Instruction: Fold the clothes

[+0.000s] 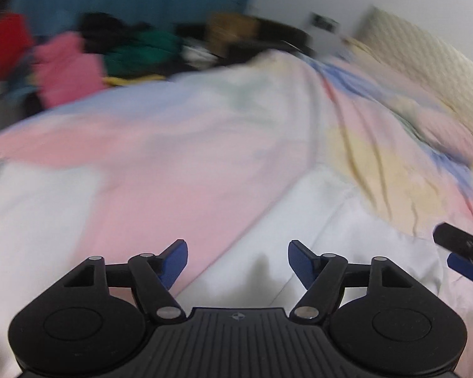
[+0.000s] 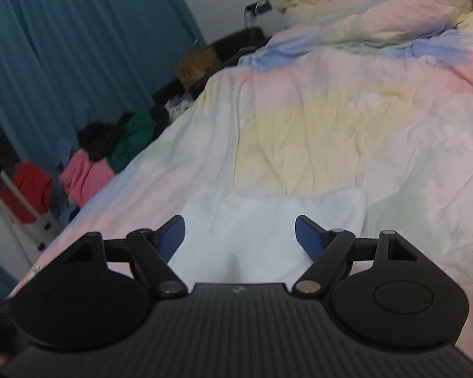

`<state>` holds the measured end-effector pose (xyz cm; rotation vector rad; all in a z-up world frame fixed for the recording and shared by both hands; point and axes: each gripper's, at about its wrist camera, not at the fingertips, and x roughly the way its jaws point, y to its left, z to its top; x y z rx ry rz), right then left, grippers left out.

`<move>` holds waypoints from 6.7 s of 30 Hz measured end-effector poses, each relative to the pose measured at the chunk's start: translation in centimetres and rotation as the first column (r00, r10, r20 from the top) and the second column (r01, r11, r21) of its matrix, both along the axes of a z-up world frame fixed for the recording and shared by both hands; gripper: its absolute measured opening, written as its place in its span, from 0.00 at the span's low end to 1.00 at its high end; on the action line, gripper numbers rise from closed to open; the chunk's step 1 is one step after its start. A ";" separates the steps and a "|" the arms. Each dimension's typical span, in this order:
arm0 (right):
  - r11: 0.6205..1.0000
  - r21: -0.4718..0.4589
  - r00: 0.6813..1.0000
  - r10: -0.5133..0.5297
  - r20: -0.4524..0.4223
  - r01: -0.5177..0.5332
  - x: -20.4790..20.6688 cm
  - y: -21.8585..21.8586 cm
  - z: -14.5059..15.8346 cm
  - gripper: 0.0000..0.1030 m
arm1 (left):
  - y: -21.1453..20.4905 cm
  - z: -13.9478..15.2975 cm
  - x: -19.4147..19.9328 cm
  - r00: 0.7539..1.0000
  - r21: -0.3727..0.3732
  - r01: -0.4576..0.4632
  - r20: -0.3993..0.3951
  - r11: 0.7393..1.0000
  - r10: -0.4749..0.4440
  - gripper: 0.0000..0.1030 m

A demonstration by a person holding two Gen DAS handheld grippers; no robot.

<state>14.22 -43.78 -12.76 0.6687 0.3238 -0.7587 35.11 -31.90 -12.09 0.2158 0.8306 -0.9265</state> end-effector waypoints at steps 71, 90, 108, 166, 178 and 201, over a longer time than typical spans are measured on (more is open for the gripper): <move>0.643 -0.162 0.661 0.744 -0.097 -0.748 6.1 14.5 0.0 0.76 | 32.6 9.5 -27.9 0.627 -0.270 -0.675 0.281 0.687 0.727 0.96; 0.810 -0.031 0.808 0.579 -0.115 -0.585 30.8 15.7 -2.0 0.06 | 38.2 2.2 -21.1 0.538 -0.257 -0.797 0.111 0.547 0.836 0.98; 0.969 -0.143 0.961 0.166 -0.220 -0.200 22.1 -3.8 -1.5 0.06 | 36.4 2.0 -21.3 0.592 -0.220 -0.754 0.181 0.619 0.785 0.97; 0.735 -0.212 0.763 0.636 -0.115 -0.644 -1.2 11.1 4.9 0.73 | 37.5 6.9 -29.5 0.534 -0.153 -0.793 0.289 0.589 0.794 0.97; 0.729 -0.215 0.760 0.628 -0.168 -0.650 -1.0 10.9 4.5 0.73 | 48.3 8.7 -31.2 0.359 -0.084 -0.931 -0.037 0.355 0.933 0.97; 0.899 0.102 0.896 0.436 -0.087 -0.427 -0.8 2.3 2.2 0.73 | 63.0 7.6 -36.7 -0.114 -0.219 -0.952 -0.398 -0.215 0.910 0.97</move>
